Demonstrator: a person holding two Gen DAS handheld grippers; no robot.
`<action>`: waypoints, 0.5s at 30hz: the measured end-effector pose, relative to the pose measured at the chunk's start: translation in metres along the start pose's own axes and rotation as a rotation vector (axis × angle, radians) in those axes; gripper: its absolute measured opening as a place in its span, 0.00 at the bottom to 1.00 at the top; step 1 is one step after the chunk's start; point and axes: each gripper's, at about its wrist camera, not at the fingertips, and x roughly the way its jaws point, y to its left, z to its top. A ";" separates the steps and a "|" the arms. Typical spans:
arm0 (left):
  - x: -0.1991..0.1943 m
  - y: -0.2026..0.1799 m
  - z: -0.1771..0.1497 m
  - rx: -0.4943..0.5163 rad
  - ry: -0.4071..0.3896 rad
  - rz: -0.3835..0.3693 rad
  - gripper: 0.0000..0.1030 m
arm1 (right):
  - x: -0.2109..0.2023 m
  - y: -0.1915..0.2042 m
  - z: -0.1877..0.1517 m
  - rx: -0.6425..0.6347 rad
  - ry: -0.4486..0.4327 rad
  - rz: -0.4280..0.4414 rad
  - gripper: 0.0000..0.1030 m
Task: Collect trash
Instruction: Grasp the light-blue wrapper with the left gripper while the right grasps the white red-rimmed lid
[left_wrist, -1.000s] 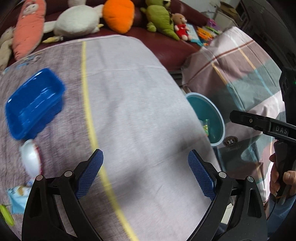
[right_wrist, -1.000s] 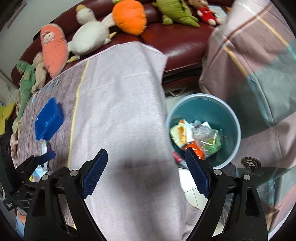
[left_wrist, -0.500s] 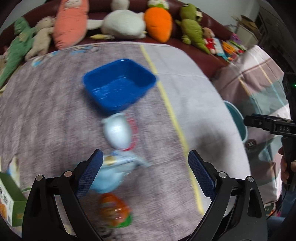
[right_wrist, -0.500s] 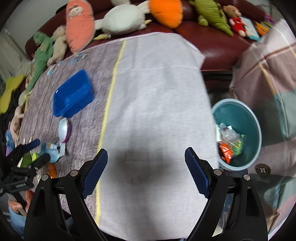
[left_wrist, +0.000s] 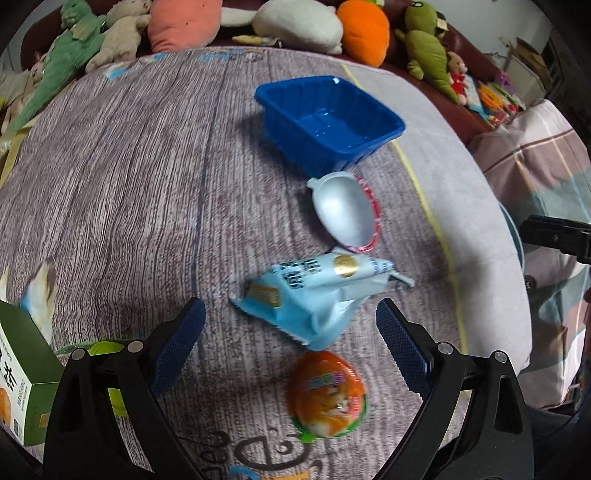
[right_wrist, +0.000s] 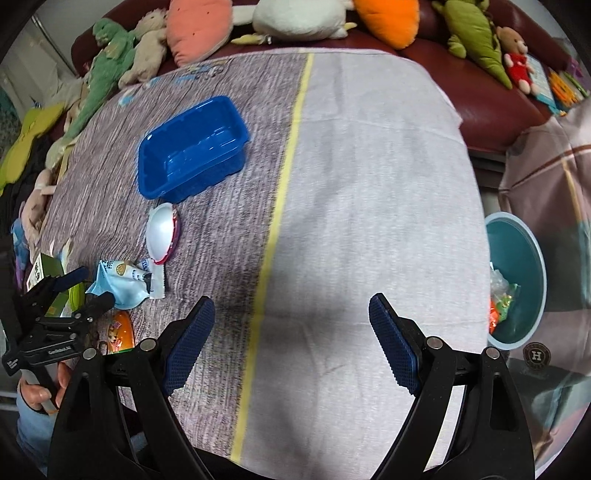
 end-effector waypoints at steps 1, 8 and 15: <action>0.002 0.003 0.000 -0.004 0.001 -0.001 0.91 | 0.002 0.004 0.001 -0.005 0.005 0.000 0.79; 0.013 0.011 -0.001 -0.013 -0.014 -0.018 0.90 | 0.019 0.021 0.008 -0.020 0.037 -0.007 0.79; 0.012 0.013 0.003 0.019 -0.056 -0.003 0.38 | 0.034 0.043 0.016 -0.034 0.054 0.007 0.79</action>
